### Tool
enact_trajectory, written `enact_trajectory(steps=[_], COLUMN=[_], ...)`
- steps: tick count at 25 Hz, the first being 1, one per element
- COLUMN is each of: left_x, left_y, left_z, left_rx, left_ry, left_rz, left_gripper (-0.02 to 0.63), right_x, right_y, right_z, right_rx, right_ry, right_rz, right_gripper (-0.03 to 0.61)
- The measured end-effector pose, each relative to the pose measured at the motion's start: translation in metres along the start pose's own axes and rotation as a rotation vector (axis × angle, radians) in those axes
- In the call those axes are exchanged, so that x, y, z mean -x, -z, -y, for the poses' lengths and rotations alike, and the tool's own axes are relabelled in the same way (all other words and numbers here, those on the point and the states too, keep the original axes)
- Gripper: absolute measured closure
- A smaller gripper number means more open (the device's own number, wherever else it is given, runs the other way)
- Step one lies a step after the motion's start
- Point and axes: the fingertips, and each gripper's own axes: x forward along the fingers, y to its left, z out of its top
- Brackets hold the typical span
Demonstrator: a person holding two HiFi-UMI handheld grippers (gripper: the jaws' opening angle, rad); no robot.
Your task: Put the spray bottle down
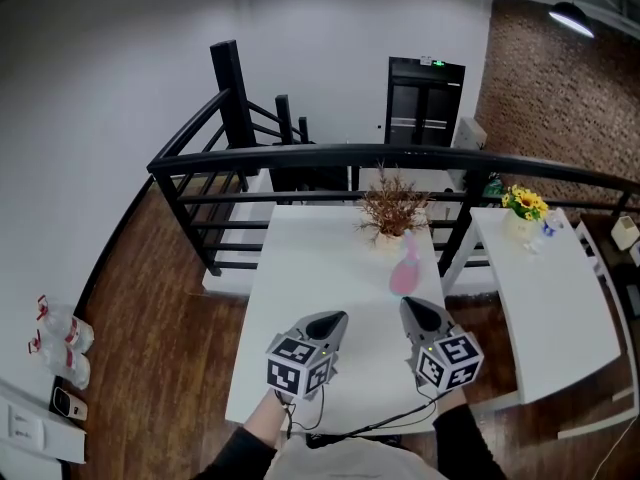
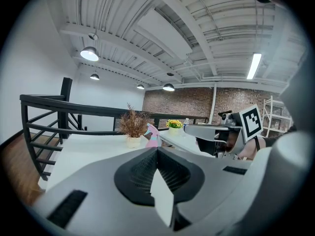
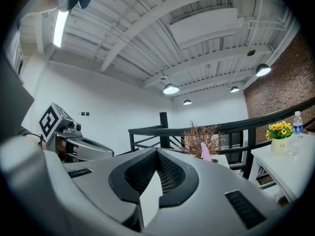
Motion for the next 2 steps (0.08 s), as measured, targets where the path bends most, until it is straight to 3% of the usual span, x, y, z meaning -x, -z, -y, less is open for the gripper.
enact_trajectory(steps=[2], left_x=[0.0001], left_y=[0.0015], left_z=[-0.0003], left_rx=[0.001], left_ry=[0.0], left_rz=[0.002], left_gripper=[0.617], right_x=[-0.0003], right_y=[0.0015], right_z=[-0.0007], right_rx=[0.002], right_ry=[-0.001], right_rz=[0.0], right_gripper=[0.6])
